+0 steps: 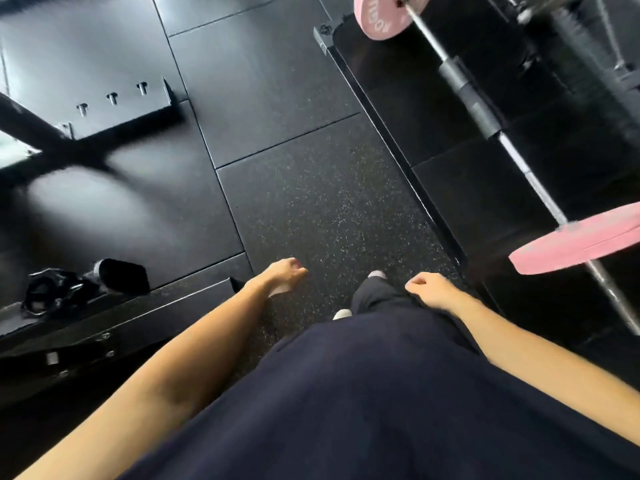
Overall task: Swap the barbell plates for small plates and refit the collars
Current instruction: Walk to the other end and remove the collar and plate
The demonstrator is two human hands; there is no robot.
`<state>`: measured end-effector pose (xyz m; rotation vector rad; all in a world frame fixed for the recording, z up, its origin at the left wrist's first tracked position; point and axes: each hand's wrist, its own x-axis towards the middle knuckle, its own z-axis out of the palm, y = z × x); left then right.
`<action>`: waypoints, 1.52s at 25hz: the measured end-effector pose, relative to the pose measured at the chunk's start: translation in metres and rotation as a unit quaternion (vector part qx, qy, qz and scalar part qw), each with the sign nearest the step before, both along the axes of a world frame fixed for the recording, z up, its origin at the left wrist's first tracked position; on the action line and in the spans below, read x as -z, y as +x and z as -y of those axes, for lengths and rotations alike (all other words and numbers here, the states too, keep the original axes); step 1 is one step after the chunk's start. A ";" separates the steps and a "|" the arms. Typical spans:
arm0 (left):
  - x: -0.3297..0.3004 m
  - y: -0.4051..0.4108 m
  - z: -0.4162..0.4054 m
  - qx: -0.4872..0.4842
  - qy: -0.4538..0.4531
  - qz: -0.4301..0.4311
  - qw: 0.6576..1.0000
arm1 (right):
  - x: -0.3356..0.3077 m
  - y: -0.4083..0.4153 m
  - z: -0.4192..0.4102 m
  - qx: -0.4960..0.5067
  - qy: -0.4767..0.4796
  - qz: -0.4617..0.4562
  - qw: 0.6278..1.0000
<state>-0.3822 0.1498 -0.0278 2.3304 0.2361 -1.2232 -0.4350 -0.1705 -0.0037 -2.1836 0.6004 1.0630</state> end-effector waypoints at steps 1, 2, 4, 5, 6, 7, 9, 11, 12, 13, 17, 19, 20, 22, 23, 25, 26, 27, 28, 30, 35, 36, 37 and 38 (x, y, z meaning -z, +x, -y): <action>0.002 0.026 0.000 0.000 -0.006 -0.003 1.000 | 0.005 0.034 0.002 -0.016 -0.002 -0.007 1.000; 0.003 0.049 -0.001 0.009 -0.008 -0.019 1.000 | 0.009 0.064 0.002 -0.031 -0.008 -0.017 0.999; 0.012 0.095 -0.001 0.025 -0.007 -0.077 0.997 | 0.021 0.126 0.003 -0.059 -0.009 -0.037 0.998; 0.016 0.123 -0.002 0.018 -0.005 -0.098 0.995 | 0.027 0.163 0.003 -0.071 -0.009 -0.043 0.997; 0.019 0.152 -0.004 0.008 -0.001 -0.104 0.995 | 0.030 0.202 0.003 -0.086 -0.010 -0.045 0.995; 0.021 0.183 -0.007 -0.005 0.003 -0.099 0.995 | 0.031 0.242 0.003 -0.105 -0.013 -0.045 0.993; 0.013 0.243 -0.015 -0.033 0.019 -0.073 0.997 | 0.027 0.321 -0.002 -0.149 -0.014 -0.046 0.988; 0.001 0.290 -0.023 -0.058 0.024 -0.039 0.997 | 0.023 0.390 -0.010 -0.188 -0.018 -0.049 0.981; -0.004 0.314 -0.029 -0.098 0.024 -0.022 0.995 | 0.021 0.428 -0.016 -0.213 -0.022 -0.047 0.976; -0.006 0.335 -0.035 -0.139 0.024 -0.005 0.990 | 0.019 0.464 -0.024 -0.231 -0.017 -0.048 0.972; 0.010 0.420 -0.059 -0.228 0.023 -0.018 0.973 | 0.021 0.600 -0.065 -0.260 0.001 -0.025 0.965; 0.027 0.467 -0.078 -0.213 0.027 -0.049 0.975 | 0.028 0.654 -0.087 -0.272 0.007 -0.032 0.962; 0.035 0.491 -0.089 -0.198 0.020 -0.057 0.978 | 0.031 0.678 -0.097 -0.275 0.009 -0.037 0.961; 0.045 0.560 -0.117 -0.166 0.011 -0.057 0.984 | 0.037 0.740 -0.120 -0.271 0.002 -0.052 0.961; 0.044 0.597 -0.134 -0.165 0.009 -0.054 0.985 | 0.038 0.771 -0.130 -0.264 -0.002 -0.058 0.963; 0.037 0.671 -0.164 -0.176 0.017 -0.056 0.983 | 0.035 0.832 -0.149 -0.238 -0.006 -0.052 0.970; 0.033 0.708 -0.180 -0.168 0.023 -0.055 0.984 | 0.031 0.864 -0.159 -0.215 0.002 -0.043 0.976; 0.029 0.739 -0.194 -0.161 0.028 -0.055 0.985 | 0.027 0.891 -0.168 -0.186 0.015 -0.028 0.982; 0.024 0.770 -0.206 -0.161 0.031 -0.051 0.985 | 0.024 0.917 -0.174 -0.156 0.026 -0.012 0.987; 0.014 0.838 -0.224 -0.169 0.024 -0.044 0.984 | 0.019 0.970 -0.191 -0.118 0.031 0.006 0.993; 0.017 0.975 -0.247 -0.171 0.009 -0.049 0.984 | 0.032 1.096 -0.227 -0.098 0.037 -0.043 0.994; 0.023 0.994 -0.249 -0.158 0.010 -0.060 0.986 | 0.039 1.121 -0.233 -0.094 0.041 -0.053 0.993; 0.026 1.019 -0.254 -0.135 0.016 -0.074 0.988 | 0.045 1.155 -0.240 -0.095 0.041 -0.059 0.993; 0.029 1.046 -0.260 -0.114 0.024 -0.088 0.989 | 0.052 1.191 -0.247 -0.100 0.039 -0.062 0.992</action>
